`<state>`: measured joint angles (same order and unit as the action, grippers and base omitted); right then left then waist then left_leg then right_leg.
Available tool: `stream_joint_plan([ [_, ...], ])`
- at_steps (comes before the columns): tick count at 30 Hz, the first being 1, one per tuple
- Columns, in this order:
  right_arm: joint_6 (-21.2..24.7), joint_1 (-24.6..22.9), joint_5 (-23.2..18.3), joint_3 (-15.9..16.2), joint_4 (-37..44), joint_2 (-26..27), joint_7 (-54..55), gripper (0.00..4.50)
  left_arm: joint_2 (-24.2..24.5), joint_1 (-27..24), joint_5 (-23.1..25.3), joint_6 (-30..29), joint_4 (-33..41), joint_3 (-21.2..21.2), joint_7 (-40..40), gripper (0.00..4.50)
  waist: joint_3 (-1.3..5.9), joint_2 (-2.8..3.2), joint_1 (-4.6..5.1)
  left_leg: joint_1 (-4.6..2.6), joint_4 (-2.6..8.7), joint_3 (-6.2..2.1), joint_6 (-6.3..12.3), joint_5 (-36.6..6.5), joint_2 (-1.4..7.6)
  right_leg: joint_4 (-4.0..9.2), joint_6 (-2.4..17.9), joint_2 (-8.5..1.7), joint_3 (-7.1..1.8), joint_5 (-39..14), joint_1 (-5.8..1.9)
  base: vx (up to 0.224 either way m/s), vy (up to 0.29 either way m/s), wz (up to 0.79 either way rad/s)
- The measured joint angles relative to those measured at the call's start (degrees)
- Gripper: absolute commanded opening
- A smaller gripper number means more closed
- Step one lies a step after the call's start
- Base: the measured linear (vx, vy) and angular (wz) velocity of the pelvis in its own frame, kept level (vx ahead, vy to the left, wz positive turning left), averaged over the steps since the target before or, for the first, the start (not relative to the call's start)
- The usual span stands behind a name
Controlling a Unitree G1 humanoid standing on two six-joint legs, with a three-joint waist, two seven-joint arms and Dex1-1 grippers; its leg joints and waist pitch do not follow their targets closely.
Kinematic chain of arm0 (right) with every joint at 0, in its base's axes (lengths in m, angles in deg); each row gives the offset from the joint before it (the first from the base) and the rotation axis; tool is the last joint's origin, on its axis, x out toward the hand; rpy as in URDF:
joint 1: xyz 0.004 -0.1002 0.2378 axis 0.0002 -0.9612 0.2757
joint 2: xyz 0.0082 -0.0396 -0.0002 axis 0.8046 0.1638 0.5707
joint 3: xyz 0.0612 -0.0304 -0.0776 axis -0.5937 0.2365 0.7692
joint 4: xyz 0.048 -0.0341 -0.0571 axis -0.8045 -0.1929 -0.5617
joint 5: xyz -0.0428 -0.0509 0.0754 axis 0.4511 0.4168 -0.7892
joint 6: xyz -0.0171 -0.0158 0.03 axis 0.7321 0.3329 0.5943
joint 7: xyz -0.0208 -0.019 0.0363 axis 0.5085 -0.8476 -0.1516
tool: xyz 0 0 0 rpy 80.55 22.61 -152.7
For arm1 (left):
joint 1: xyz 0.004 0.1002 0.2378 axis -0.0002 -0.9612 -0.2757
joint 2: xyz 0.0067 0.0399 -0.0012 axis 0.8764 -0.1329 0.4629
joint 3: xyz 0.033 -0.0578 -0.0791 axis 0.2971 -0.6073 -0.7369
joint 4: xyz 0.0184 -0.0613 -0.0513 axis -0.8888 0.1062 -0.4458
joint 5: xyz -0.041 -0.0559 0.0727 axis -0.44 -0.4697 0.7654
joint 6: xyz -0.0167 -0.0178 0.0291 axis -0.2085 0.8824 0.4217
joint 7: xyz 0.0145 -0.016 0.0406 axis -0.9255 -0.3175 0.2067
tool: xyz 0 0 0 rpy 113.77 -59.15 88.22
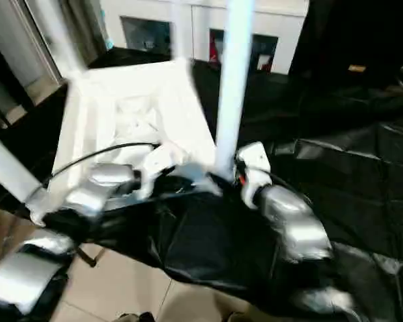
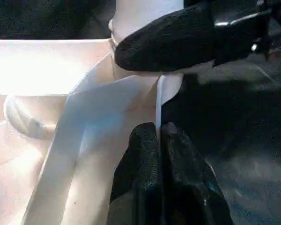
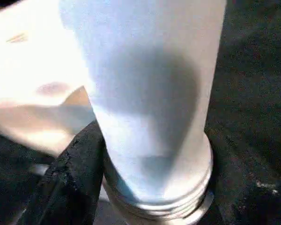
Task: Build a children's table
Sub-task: Rotate leg to tighten
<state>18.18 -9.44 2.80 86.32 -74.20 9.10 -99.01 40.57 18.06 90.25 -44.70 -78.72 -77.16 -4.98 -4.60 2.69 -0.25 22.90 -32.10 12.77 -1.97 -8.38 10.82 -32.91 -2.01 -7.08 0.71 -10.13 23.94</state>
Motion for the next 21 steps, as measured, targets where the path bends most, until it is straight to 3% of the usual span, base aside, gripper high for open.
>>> stream_joint_plan([
  [3,-0.8,0.2,0.5,0.0,-0.6,0.4,1.7,2.74,-0.7,0.2,0.2,0.1,-0.5,0.0,-1.7,0.0,0.08,0.14,-0.06,0.0,0.08,-0.02,0.0,0.0,-0.08,0.03,0.0,-0.06,0.0,0.0,-0.01,0.0,0.0,0.0],
  [4,-1.3,0.2,0.6,0.0,-0.8,0.5,1.7,3.3,-0.8,0.2,0.5,0.1,-0.5,-0.2,-1.8,0.0,0.08,0.16,-0.07,0.0,0.13,-0.03,0.0,0.0,-0.08,0.08,0.0,-0.06,0.02,0.0,-0.01,0.0,0.0,0.0],
  [11,-2.3,-0.5,0.5,0.3,-0.3,-1.6,-3.6,3.79,-0.7,0.2,0.7,0.6,-0.4,-0.3,-0.3,0.0,0.07,0.19,-0.15,0.08,0.24,-0.02,0.01,0.0,-0.09,0.27,0.0,-0.06,0.03,0.0,-0.03,0.0,0.0,0.0],
  [21,-1.9,-4.9,-3.3,6.3,7.0,-14.5,-29.1,3.79,6.1,-2.8,-2.0,4.1,3.9,0.6,18.6,0.0,0.01,0.32,-1.7,0.13,0.37,0.01,0.01,0.0,0.19,-0.03,0.2,0.08,0.22,0.2,0.15,0.0,0.0,0.0],
])
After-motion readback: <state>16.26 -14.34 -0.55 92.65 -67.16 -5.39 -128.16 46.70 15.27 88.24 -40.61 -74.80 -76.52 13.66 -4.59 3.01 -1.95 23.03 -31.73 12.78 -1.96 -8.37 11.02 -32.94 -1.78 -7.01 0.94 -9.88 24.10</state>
